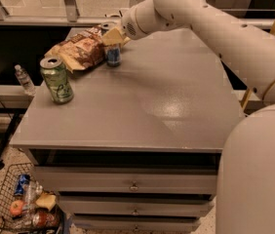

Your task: Move redbull can near brown chip bag

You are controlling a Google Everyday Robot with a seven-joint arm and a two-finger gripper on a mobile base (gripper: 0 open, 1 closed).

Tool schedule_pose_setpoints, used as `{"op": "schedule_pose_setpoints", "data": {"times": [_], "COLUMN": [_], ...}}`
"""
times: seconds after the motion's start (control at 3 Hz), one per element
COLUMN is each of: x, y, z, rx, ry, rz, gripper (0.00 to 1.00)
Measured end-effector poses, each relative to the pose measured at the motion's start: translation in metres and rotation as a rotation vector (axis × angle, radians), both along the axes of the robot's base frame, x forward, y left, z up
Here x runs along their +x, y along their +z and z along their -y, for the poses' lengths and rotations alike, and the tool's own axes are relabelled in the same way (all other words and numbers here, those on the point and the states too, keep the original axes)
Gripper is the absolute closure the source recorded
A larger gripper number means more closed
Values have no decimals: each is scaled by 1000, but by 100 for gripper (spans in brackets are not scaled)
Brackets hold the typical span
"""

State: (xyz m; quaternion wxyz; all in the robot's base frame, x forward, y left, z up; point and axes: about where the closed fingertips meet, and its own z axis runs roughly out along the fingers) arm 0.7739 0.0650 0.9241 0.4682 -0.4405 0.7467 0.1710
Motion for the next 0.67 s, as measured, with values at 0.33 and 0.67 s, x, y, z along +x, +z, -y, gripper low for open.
{"op": "schedule_pose_setpoints", "data": {"times": [0.33, 0.67], "x": [0, 0], "y": [-2, -4], "z": [-2, -5], "rx": [0, -1], "ry": [3, 7], "rz": [-3, -5], "gripper": [36, 13]}}
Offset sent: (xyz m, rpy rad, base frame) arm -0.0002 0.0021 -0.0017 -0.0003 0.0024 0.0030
